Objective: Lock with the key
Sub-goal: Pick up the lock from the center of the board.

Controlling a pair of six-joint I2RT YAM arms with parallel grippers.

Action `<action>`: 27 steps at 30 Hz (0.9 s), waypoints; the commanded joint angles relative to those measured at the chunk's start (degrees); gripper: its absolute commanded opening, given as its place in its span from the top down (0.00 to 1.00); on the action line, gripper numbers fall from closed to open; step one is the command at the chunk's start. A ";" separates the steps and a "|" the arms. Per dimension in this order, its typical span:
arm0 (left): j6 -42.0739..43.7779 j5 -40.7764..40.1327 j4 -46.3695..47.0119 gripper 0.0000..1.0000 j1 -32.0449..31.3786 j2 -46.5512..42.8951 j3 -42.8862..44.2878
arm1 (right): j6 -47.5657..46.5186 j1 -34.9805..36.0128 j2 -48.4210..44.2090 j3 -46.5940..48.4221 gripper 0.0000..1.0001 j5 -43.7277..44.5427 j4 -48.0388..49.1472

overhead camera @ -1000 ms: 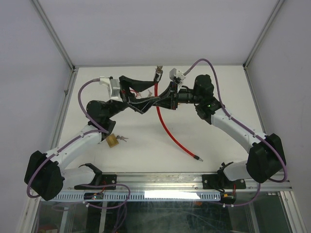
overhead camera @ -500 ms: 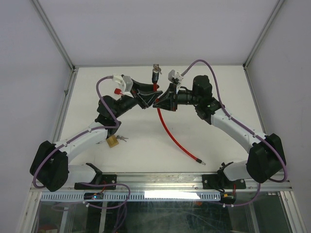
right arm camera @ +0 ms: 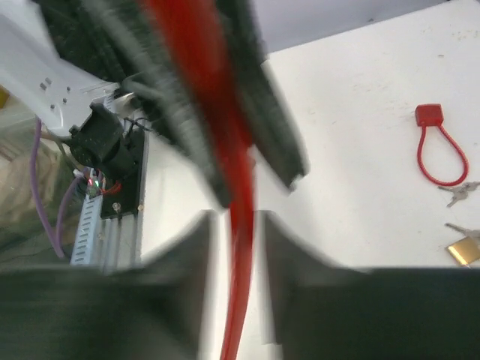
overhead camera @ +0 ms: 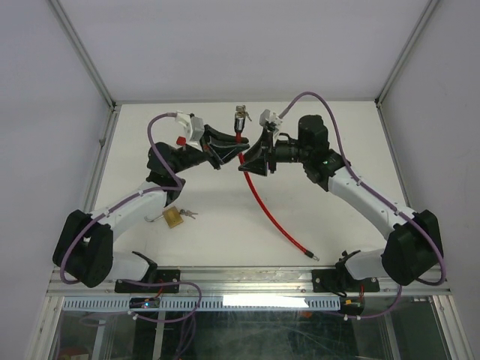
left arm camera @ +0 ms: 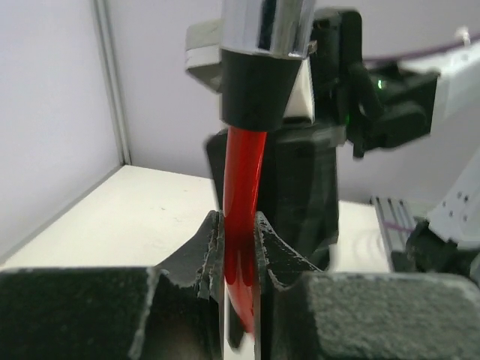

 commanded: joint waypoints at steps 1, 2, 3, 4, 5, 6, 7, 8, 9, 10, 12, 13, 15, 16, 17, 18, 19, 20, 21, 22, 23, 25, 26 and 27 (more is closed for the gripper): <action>-8.52 19.36 18.73 1.00 8.29 3.89 5.57 | -22.05 -4.43 -6.62 5.16 0.42 -8.01 -10.96; -11.29 22.64 22.84 1.00 9.22 5.46 6.57 | -23.73 -5.53 -7.45 5.09 0.40 -10.14 -11.97; -13.95 24.87 27.37 1.00 9.97 7.56 7.74 | -24.89 -6.64 -8.11 4.73 0.38 -12.09 -12.59; -17.24 26.77 31.32 1.00 10.56 9.64 9.16 | -25.57 -7.66 -8.93 4.12 0.38 -13.88 -12.58; -20.81 28.62 35.28 1.00 10.99 11.54 10.99 | -25.74 -8.44 -9.66 3.50 0.37 -15.33 -12.38; -24.89 29.89 39.35 1.00 11.47 13.40 12.94 | -26.13 -8.97 -10.22 2.95 0.36 -16.44 -12.39; -28.69 30.79 42.44 1.00 11.84 15.16 14.84 | -26.37 -9.32 -10.76 2.24 0.36 -17.44 -12.36; -31.84 31.48 45.14 1.00 12.00 16.72 16.96 | -26.75 -9.52 -11.17 1.72 0.35 -17.99 -12.39; -33.84 31.89 46.68 1.00 12.20 17.95 18.66 | -27.10 -9.58 -11.55 1.28 0.35 -18.50 -12.41; -35.64 32.26 46.88 1.00 12.23 18.79 20.33 | -27.41 -9.60 -11.80 0.97 0.34 -18.71 -12.51; -37.16 32.72 46.87 1.00 12.24 19.70 22.56 | -27.97 -9.62 -12.11 0.50 0.34 -18.91 -12.80; -37.64 32.82 46.88 1.00 12.22 19.83 23.43 | -28.66 -9.63 -12.19 0.54 0.34 -18.96 -13.42; -38.62 33.35 46.89 1.00 12.24 19.77 24.76 | -30.32 -9.63 -12.36 0.70 0.33 -18.99 -14.79; -39.34 33.40 46.92 1.00 12.24 19.63 25.32 | -31.41 -9.68 -12.45 0.72 0.33 -19.01 -15.41; -40.07 33.47 46.94 1.00 12.24 19.48 25.81 | -32.50 -9.70 -12.59 0.73 0.33 -19.04 -16.07; -40.75 33.52 46.91 1.00 12.20 19.35 26.18 | -33.99 -9.67 -12.64 0.77 0.33 -19.03 -17.03; -41.77 33.45 46.89 1.00 12.22 19.19 26.44 | -35.87 -9.68 -12.71 0.62 0.33 -19.25 -17.65; -42.66 33.13 46.90 1.00 12.22 19.10 26.52 | -36.84 -9.72 -12.78 0.43 0.33 -19.37 -17.99; -43.31 32.74 46.95 1.00 12.17 18.88 26.48 | -37.13 -9.69 -12.82 -0.06 0.32 -19.59 -17.70; -43.58 32.31 46.88 1.00 12.05 18.62 26.26 | -36.38 -9.61 -12.70 -0.68 0.32 -19.84 -16.84; -43.54 31.75 46.92 1.00 11.80 18.36 25.92 | -34.09 -9.63 -12.55 -1.81 0.32 -20.01 -14.23; -42.66 30.97 46.92 1.00 10.72 18.11 25.42 | -29.32 -8.70 -11.68 -5.92 0.31 -19.66 1.71; -42.06 30.43 46.90 1.00 9.96 18.22 25.38 | -17.12 -7.61 -11.31 -8.83 0.30 -15.33 11.04; -41.48 29.89 46.95 1.00 9.12 18.42 25.35 | -8.11 -6.53 -10.61 -11.49 0.28 -9.82 20.38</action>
